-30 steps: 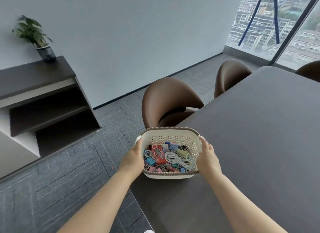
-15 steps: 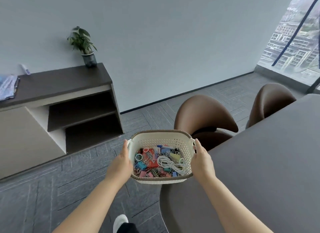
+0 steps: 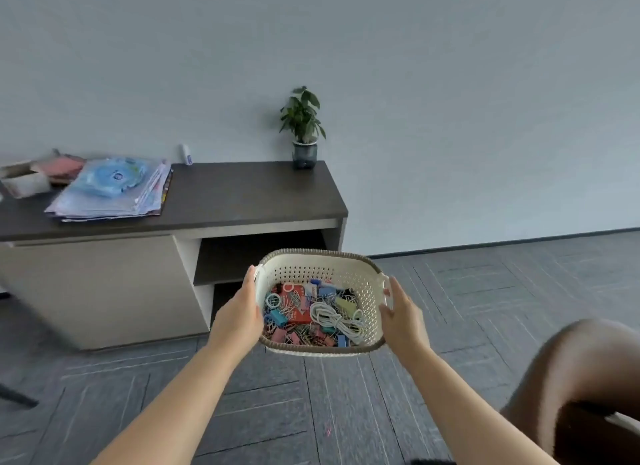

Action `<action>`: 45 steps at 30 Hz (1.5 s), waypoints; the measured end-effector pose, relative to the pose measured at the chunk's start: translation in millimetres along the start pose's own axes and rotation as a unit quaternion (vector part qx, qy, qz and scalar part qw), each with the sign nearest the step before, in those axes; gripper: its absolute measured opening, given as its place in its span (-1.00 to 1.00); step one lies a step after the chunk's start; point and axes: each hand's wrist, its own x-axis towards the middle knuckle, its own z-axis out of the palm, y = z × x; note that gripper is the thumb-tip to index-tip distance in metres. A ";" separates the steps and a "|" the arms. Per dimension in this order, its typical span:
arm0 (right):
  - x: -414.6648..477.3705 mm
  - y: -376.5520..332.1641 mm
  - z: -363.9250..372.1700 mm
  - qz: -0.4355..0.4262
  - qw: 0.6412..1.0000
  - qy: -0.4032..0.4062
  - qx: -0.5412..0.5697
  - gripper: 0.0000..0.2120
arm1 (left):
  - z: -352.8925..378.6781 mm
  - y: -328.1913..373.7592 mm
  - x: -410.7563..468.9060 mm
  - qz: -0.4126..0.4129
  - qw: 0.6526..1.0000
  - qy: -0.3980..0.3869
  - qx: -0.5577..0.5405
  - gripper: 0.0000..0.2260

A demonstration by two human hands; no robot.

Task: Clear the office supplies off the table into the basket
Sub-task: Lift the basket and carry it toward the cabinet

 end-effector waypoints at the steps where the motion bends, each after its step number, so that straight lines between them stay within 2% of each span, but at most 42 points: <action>1: 13.9 -12.8 10.8 -0.011 1.000 -0.005 0.003 -0.47 | -7.6 -9.4 14.7 -0.004 1.000 0.010 0.001 -0.41; 7: 96.9 -74.3 60.5 -0.063 0.997 -0.045 0.013 -0.39 | -38.2 -46.8 91.9 -0.042 0.997 0.058 0.007 -0.42; 12: 186.7 -102.2 97.6 -0.100 0.993 -0.064 0.009 -0.42 | -41.1 -60.3 169.0 -0.081 0.994 0.064 0.034 -0.42; 17: 283.6 -131.9 122.4 -0.126 0.988 -0.088 0.002 -0.40 | -42.1 -57.9 253.6 -0.121 0.990 0.064 0.015 -0.39; 26: 420.0 -194.3 167.5 -0.144 0.981 -0.127 0.004 -0.43 | -47.7 -82.2 391.4 -0.152 0.984 0.096 0.023 -0.39; 30: 468.4 -212.2 202.0 -0.130 0.984 -0.123 -0.006 -0.43 | -45.2 -110.8 456.6 -0.144 0.986 0.081 0.021 -0.39; 39: 559.2 -246.9 283.5 -0.031 0.995 -0.095 -0.012 -0.43 | -41.8 -174.8 609.0 -0.092 0.996 0.011 0.019 -0.41; 45: 600.5 -264.7 311.4 -0.007 0.996 -0.088 -0.027 -0.43 | -38.4 -198.0 664.3 -0.089 0.996 -0.008 0.014 -0.41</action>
